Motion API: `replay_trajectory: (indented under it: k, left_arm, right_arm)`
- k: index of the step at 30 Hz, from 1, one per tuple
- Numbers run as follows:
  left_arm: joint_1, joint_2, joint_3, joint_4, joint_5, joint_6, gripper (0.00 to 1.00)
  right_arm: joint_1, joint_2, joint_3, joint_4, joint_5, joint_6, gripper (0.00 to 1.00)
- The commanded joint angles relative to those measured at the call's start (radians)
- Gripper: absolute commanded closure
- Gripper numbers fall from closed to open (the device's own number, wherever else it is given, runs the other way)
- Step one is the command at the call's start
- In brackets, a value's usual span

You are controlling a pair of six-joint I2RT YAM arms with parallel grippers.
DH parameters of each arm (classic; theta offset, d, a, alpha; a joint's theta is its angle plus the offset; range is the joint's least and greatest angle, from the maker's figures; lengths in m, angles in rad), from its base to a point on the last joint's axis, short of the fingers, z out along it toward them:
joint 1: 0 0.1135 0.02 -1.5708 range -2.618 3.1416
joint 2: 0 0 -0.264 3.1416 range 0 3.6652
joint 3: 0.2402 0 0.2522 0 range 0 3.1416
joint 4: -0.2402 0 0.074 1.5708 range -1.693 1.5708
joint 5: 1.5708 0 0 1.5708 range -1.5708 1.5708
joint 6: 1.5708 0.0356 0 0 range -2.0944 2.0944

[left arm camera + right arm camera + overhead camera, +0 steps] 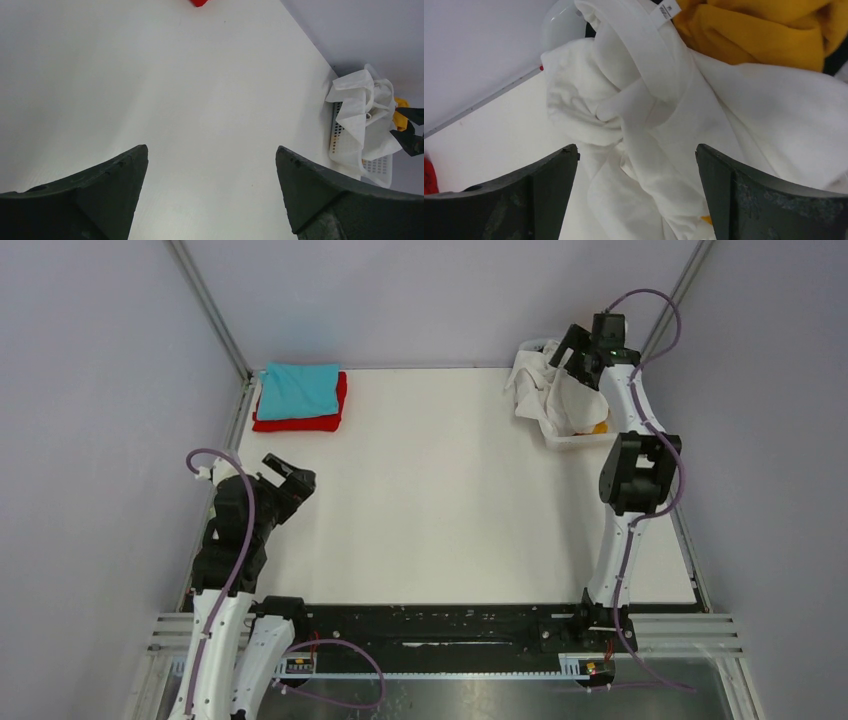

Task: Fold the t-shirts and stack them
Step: Grab crumpled tshirt from bin with the right arm

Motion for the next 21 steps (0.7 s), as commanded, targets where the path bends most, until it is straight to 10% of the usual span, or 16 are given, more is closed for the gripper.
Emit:
replay_trajectory:
  k: [1,5,14,21]
  left_arm:
    - [0.001,-0.019,-0.01,0.009,-0.005,-0.012,0.01]
    - [0.001,-0.019,-0.015,-0.006,-0.02,-0.012,0.01]
    - [0.001,-0.047,-0.021,-0.039,-0.038,-0.011,0.01]
    - [0.001,-0.057,-0.021,-0.055,-0.044,-0.012,0.01]
  right_arm:
    - [0.047,0.113,0.228,-0.137,0.013,-0.025,0.1]
    - [0.051,0.17,0.277,-0.179,0.035,-0.023,0.41]
    - [0.08,0.243,0.289,-0.236,0.121,-0.044,0.41]
    - [0.083,0.258,0.354,-0.246,0.142,-0.067,0.7]
